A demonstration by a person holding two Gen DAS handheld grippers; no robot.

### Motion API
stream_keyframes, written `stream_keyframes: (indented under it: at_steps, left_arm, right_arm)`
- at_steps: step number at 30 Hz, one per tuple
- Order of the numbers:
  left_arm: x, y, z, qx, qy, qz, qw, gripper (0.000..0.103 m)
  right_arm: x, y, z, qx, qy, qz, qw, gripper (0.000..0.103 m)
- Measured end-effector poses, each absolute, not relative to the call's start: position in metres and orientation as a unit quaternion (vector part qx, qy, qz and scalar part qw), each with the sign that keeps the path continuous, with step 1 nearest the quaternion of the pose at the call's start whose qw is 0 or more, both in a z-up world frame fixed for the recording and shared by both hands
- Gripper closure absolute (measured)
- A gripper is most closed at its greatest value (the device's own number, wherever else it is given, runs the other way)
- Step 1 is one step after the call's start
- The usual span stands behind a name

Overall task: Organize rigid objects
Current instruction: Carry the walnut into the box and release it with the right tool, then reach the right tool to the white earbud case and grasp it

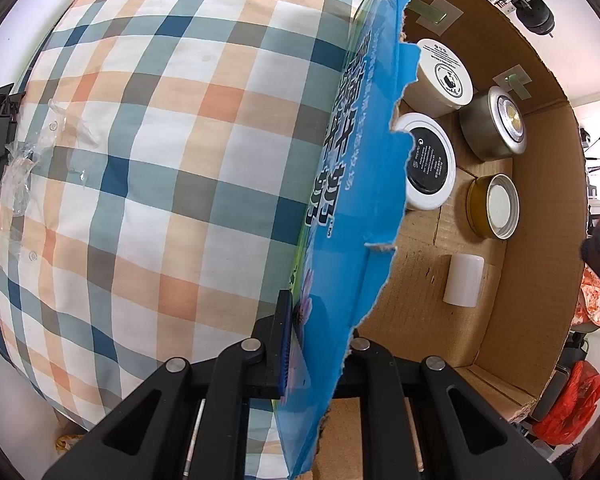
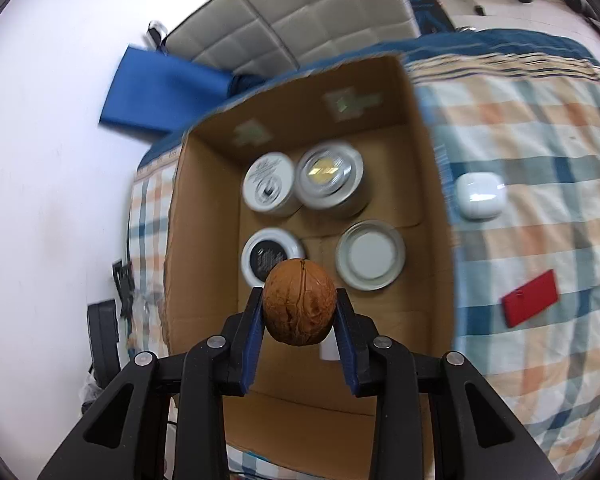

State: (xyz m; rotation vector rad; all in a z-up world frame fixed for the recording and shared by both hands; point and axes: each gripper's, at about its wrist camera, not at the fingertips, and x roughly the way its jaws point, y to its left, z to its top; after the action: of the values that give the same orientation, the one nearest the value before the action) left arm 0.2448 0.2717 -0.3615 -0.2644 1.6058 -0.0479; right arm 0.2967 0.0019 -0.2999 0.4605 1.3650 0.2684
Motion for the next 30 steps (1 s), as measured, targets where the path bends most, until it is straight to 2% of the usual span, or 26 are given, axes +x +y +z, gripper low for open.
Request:
stream_keyframes:
  at_steps: [19, 21, 23, 24, 30]
  left_arm:
    - [0.245, 0.269, -0.362, -0.115, 0.718, -0.025, 0.686, 0.093]
    - [0.245, 0.269, -0.362, -0.115, 0.718, -0.025, 0.686, 0.093]
    - [0.245, 0.268, -0.362, -0.115, 0.718, -0.027, 0.686, 0.093]
    - [0.245, 0.269, -0.362, -0.115, 0.718, -0.026, 0.686, 0.093]
    - [0.245, 0.269, -0.362, -0.114, 0.718, -0.027, 0.686, 0.093]
  right_arm:
    - [0.286, 0.074, -0.351, 0.162, 0.681, 0.161, 0.695, 0.066]
    - [0.287, 0.074, -0.354, 0.163, 0.687, 0.157, 0.69, 0.059]
    - [0.287, 0.073, -0.353, 0.164, 0.686, 0.154, 0.692, 0.034]
    - [0.287, 0.072, -0.352, 0.165, 0.684, 0.155, 0.693, 0.03]
    - [0.289, 0.069, -0.345, 0.168, 0.68, 0.151, 0.697, 0.028]
